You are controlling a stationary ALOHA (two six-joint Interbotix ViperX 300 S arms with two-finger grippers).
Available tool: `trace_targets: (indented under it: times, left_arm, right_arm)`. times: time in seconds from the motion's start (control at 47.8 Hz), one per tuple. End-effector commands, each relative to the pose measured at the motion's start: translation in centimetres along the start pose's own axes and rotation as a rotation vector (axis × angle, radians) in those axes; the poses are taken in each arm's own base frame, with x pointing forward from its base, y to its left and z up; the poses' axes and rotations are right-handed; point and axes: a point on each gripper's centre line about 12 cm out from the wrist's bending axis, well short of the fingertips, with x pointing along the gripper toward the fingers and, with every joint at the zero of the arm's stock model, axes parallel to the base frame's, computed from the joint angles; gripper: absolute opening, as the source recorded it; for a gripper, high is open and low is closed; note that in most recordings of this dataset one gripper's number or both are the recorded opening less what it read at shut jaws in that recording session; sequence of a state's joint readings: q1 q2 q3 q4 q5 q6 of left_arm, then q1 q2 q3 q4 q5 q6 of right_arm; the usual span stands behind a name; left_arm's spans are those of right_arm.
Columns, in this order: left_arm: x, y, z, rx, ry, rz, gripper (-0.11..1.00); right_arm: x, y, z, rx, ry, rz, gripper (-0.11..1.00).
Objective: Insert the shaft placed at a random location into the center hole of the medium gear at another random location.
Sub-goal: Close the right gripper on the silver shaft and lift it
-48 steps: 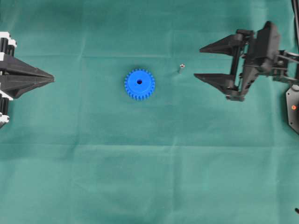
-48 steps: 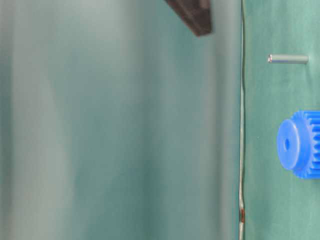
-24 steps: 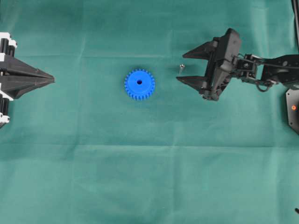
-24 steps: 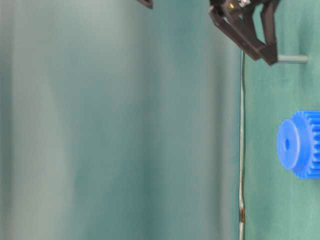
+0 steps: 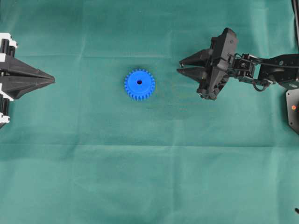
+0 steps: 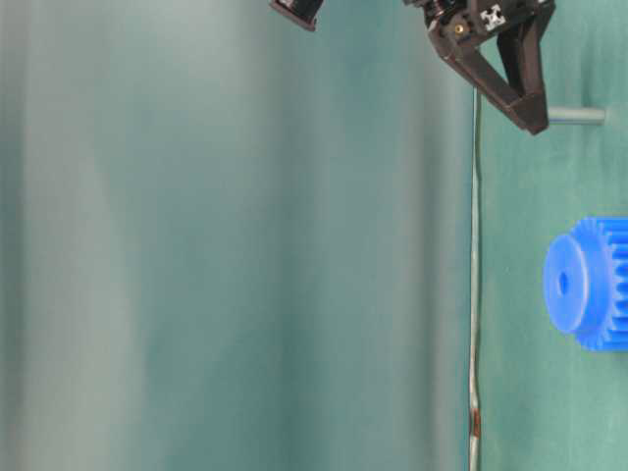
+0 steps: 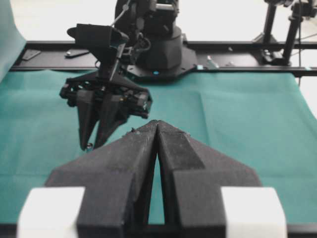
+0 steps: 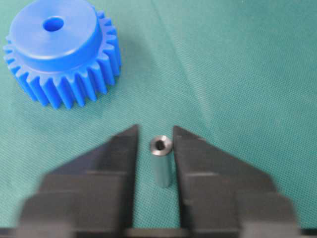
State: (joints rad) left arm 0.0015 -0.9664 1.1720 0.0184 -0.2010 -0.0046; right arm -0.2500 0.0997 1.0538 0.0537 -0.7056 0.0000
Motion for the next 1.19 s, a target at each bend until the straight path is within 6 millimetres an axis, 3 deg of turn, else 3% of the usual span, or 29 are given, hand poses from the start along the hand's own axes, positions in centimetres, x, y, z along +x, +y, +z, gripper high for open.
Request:
trace_targets:
  times: [0.0,0.335,0.733,1.172]
  left_arm:
    - [0.3,0.0,0.7,0.000,-0.015,-0.002,0.00]
    - [0.3,0.0,0.7,0.000,-0.015,-0.002,0.00]
    - [0.2,0.0,0.8,0.000,-0.020,-0.002,0.00]
    - [0.2,0.0,0.8,0.002,-0.018,-0.002,0.00]
  right_arm:
    - [0.2,-0.1,1.1,-0.015,-0.044,-0.005,0.14]
    - [0.0,-0.2,1.5,-0.012,-0.051,-0.006,0.13]
    - [-2.5,0.1,6.5,-0.005,-0.057,0.007,0.13]
    - [-2.6,0.2,7.0,-0.010,-0.070,0.010,0.13]
